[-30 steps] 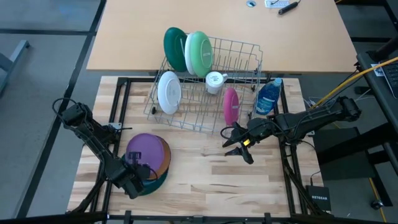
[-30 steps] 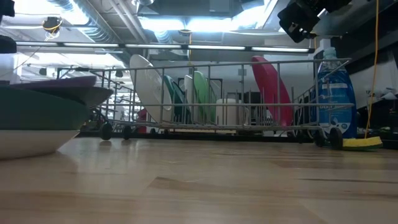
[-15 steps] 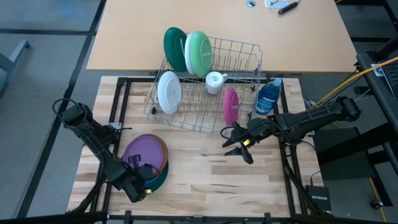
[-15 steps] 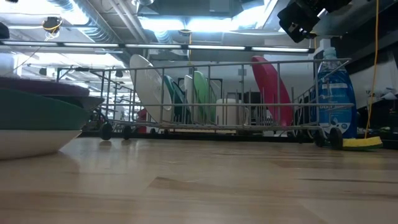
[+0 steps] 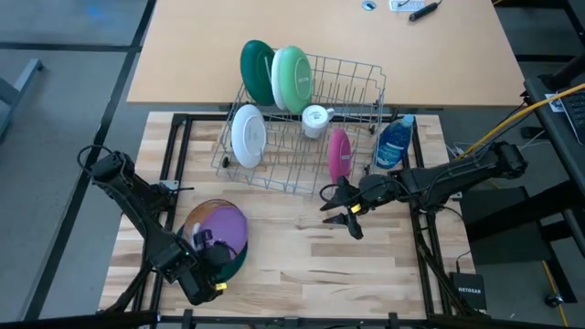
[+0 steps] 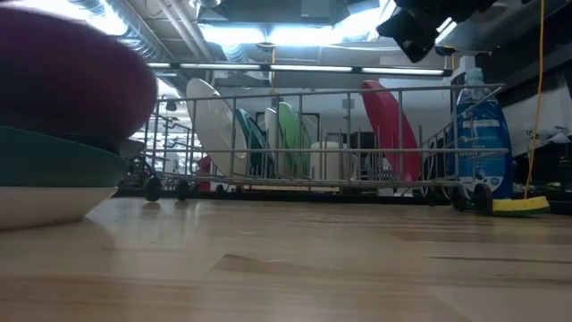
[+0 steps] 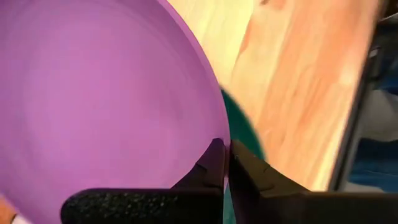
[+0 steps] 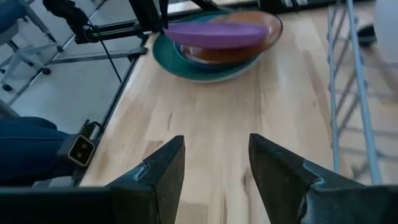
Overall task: Sort dishes
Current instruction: Put the violet plate in the dish rack
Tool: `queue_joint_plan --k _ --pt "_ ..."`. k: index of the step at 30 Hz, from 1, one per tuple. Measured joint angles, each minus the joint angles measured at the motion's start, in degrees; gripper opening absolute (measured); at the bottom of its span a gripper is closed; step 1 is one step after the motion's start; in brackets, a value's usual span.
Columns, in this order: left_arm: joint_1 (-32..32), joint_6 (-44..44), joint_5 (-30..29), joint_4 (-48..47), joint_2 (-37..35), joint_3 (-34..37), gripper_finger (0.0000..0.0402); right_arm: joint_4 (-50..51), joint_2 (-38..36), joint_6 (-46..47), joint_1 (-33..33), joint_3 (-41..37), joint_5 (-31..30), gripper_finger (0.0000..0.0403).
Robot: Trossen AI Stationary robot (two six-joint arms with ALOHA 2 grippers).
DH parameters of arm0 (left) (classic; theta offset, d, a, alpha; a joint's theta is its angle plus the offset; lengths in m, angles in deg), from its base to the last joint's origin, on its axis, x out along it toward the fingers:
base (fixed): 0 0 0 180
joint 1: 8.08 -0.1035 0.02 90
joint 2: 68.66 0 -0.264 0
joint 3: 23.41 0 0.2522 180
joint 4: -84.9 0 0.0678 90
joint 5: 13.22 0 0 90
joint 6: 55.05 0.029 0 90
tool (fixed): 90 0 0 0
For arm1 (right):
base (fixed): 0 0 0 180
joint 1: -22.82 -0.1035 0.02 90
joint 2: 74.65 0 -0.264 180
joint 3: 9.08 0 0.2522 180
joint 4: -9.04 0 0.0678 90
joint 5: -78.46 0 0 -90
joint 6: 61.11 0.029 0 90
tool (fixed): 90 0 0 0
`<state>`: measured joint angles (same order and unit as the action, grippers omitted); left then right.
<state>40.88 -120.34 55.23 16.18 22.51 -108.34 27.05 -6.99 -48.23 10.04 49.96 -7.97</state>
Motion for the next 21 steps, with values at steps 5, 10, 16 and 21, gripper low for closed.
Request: queue_joint_plan --k 5,10,16,21 --pt "-0.44 2.85 -0.92 0.0 0.0 -2.81 0.0001 -10.5 5.13 -6.15 0.0 0.01 2.53 0.0182" --pt "-1.09 5.87 -4.05 -0.04 -0.02 -5.41 0.0001 -17.8 9.46 -8.68 0.0 0.02 3.98 0.0182" --pt "-2.35 9.38 -6.99 -0.07 -0.04 -8.61 0.0001 -17.78 9.72 -8.85 0.0 0.02 3.24 0.0182" --pt "-4.07 11.66 -8.45 -0.01 -0.04 -11.07 0.0001 -17.02 6.43 -11.04 0.0 0.02 3.08 0.0182"
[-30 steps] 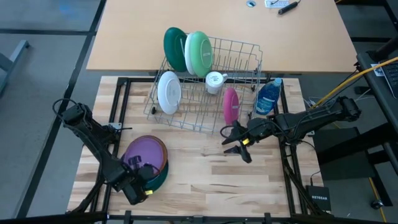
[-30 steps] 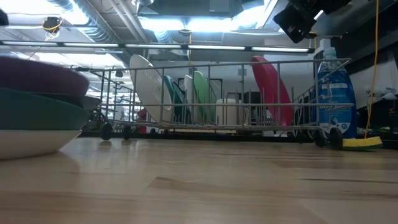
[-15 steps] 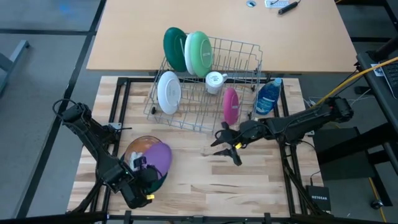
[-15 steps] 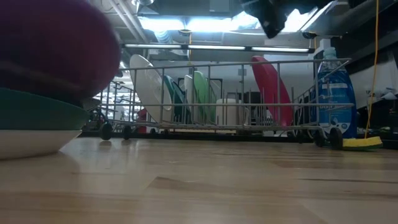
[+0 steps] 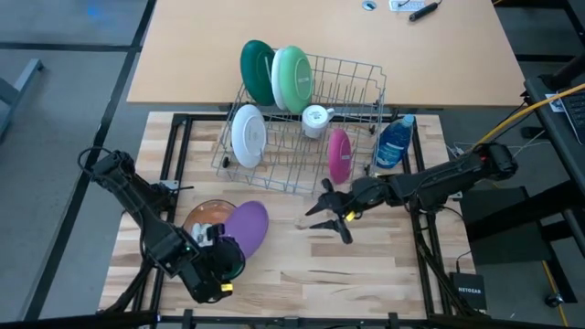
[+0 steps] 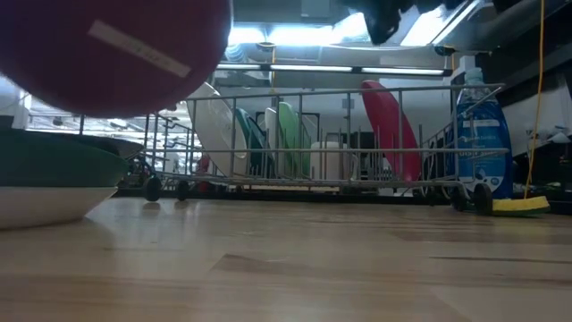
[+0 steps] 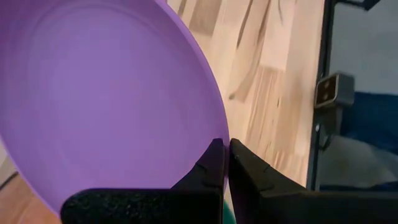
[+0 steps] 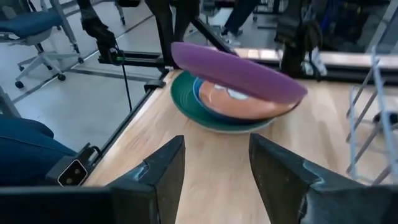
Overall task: Sort dishes
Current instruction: Put the violet plate in the dish rack
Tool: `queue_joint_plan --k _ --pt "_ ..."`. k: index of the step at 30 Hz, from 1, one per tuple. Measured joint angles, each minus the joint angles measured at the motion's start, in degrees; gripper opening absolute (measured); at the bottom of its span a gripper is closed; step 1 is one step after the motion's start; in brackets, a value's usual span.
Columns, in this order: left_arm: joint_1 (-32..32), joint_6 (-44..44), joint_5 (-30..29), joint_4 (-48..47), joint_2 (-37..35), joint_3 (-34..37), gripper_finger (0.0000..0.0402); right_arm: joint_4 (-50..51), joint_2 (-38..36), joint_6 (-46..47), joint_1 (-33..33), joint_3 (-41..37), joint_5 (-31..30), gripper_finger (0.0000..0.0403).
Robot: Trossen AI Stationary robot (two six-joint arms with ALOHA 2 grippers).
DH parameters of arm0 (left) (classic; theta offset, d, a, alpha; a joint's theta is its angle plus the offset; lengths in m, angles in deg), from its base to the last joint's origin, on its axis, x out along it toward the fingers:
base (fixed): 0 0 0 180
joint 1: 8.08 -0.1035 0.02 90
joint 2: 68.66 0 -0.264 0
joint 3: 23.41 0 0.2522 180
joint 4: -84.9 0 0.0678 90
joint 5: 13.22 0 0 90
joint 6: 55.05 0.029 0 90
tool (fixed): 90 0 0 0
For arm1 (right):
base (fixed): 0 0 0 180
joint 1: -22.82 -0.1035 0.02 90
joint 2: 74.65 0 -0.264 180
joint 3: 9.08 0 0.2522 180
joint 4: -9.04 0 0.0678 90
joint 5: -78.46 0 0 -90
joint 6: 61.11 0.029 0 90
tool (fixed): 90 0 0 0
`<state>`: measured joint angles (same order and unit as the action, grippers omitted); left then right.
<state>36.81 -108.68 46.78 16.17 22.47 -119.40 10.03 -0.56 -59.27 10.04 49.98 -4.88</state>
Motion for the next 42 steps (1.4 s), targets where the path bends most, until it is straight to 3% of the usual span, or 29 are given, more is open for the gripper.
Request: queue_joint_plan --k 5,9,15,26,34,42 --pt "-2.63 2.07 -0.07 0.77 0.0 -2.87 0.0 4.92 -6.59 -2.78 0.0 -0.02 -0.46 0.0182" --pt "-5.82 6.96 -0.14 4.02 -0.02 -5.4 0.0 13.22 -12.9 -4.4 0.0 -0.02 -5.9 0.0182" --pt "-12.63 17.12 -0.1 17.12 -1.95 -6.27 0.0 24.34 -21.61 -5.38 0.0 -0.03 -13.2 0.0182" --pt "-26.9 28.62 0.0 39.68 -5.69 -6.36 0.0 37.25 -32.67 -6.86 0.07 -0.05 -17.52 0.0182" --pt "-38.09 28.52 9.51 43.14 -5.08 -5.39 0.0 43.31 -34.54 -5.78 0.04 -0.09 -18.09 0.0182" --pt "-47.43 22.89 21.25 64.72 -5.46 8.95 0.0 45.99 -34.52 -3.24 0.04 -0.09 -18.07 0.0182"
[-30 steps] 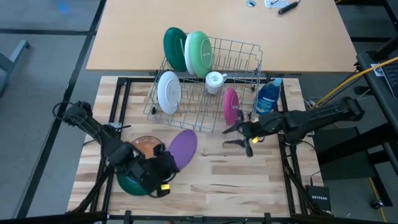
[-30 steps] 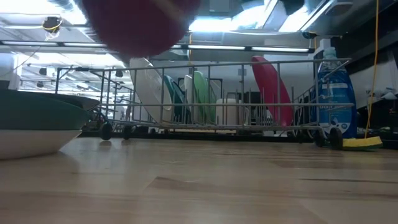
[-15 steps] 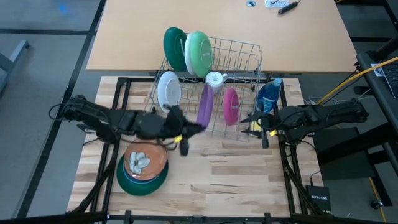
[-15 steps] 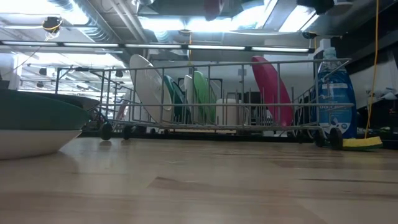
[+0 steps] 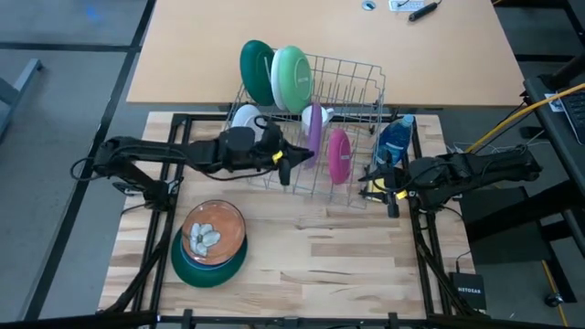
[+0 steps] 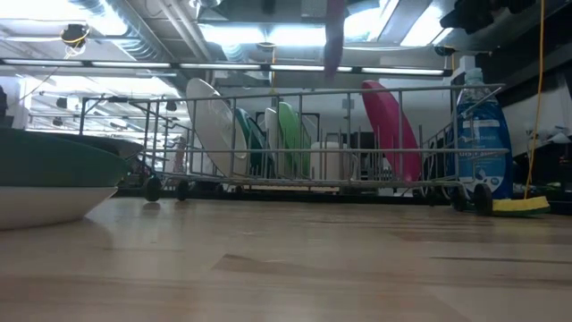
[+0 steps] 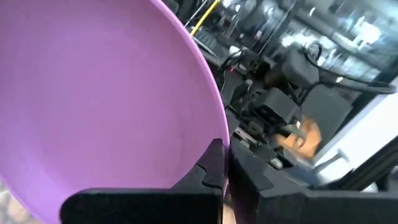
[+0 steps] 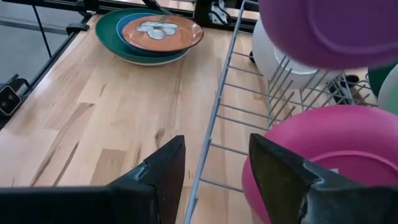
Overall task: Sort dishes
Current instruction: Put the violet plate in the dish rack
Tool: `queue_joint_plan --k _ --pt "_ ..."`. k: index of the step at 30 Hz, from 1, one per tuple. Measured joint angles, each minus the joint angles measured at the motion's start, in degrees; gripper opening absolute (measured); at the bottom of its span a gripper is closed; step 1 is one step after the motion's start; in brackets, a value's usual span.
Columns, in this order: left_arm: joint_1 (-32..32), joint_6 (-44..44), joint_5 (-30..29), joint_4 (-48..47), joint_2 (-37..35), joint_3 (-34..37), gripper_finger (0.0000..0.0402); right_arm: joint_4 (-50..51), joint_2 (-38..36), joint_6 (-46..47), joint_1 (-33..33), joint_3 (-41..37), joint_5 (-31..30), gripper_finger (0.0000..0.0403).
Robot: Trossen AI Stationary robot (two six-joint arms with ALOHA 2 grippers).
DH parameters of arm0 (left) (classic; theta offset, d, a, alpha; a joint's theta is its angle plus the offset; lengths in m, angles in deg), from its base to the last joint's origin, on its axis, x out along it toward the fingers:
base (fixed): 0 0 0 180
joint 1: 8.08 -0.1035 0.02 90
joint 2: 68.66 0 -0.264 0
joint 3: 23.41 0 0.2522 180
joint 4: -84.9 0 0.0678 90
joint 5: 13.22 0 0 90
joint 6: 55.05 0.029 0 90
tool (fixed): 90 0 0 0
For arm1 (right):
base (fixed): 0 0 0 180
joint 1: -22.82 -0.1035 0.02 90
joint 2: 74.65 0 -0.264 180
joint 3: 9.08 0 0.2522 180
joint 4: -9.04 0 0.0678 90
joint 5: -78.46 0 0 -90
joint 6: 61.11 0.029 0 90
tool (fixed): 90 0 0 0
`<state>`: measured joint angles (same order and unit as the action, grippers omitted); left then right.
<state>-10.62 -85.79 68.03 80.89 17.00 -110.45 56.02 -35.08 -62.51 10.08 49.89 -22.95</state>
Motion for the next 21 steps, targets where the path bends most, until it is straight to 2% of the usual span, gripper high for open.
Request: queue_joint_plan --k 6,11,21 --pt "-4.14 -8.23 3.75 20.31 0.0 13.13 0.0 -0.04 0.02 0.3 0.0 0.0 0.01 0.0182" --pt "-5.16 -12.7 4.16 34.16 0.46 20.25 0.0 -0.1 0.04 0.3 0.0 0.0 0.01 0.0182" --pt "-5.12 -14.71 5.31 43.07 5.12 22.17 0.0 -0.43 0.04 0.28 0.0 0.0 -1.1 0.0182"
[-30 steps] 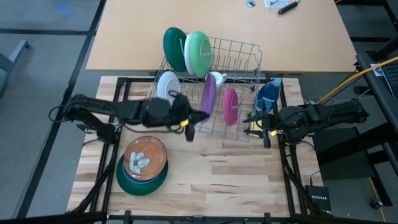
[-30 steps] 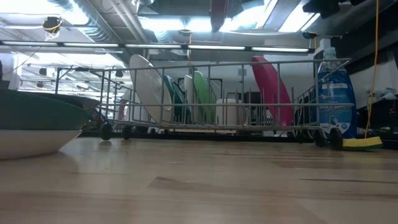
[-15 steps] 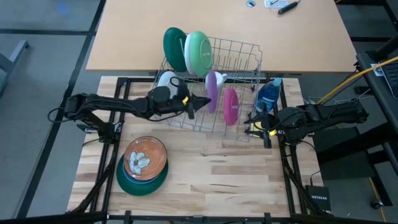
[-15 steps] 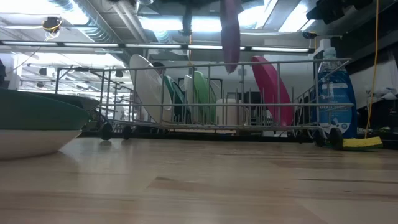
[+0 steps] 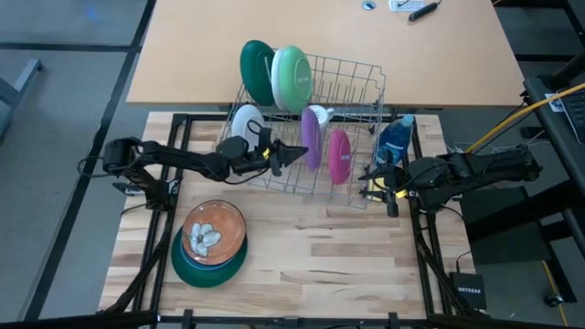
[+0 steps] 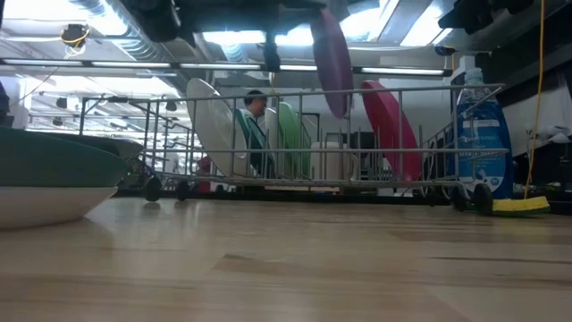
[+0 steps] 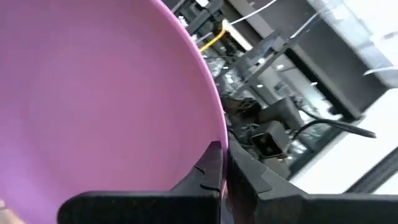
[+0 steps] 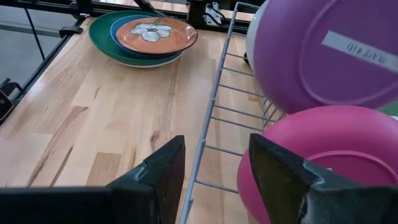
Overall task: Sort dishes
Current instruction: Put the violet plate in the dish rack
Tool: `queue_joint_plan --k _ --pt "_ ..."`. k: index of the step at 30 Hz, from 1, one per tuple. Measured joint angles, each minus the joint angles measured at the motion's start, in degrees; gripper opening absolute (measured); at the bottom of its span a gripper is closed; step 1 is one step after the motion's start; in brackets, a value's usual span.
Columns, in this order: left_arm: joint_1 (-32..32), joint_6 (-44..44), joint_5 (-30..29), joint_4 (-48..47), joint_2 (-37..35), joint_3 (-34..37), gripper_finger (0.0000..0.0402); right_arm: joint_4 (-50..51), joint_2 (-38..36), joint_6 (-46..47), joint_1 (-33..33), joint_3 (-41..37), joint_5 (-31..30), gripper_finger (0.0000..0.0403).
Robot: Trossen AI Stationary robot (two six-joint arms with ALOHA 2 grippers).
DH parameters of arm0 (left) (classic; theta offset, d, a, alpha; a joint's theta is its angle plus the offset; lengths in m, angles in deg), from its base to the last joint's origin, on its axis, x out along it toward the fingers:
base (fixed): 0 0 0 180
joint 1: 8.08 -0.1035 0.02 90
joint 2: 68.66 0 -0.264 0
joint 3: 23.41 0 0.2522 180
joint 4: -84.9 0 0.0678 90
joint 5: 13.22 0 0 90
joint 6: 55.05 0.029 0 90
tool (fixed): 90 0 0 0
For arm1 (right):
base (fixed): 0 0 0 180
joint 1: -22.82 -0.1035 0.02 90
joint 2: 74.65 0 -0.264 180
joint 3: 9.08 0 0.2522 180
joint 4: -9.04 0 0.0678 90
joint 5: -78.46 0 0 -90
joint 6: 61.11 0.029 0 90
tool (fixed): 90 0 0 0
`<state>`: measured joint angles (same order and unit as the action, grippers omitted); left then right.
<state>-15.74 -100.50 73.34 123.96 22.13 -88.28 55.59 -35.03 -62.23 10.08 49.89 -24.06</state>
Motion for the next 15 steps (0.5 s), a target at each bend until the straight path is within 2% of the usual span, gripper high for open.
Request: queue_joint_plan --k 7,15 --pt "-0.04 -4.15 0.94 8.49 6.79 -0.04 0.0 -0.15 0.0 1.01 0.0 0.0 -0.02 0.0182" --pt "-0.05 -5.24 2.38 14.1 9.35 -0.51 0.0 -0.07 0.0 1.25 0.0 0.02 -0.06 0.0182"
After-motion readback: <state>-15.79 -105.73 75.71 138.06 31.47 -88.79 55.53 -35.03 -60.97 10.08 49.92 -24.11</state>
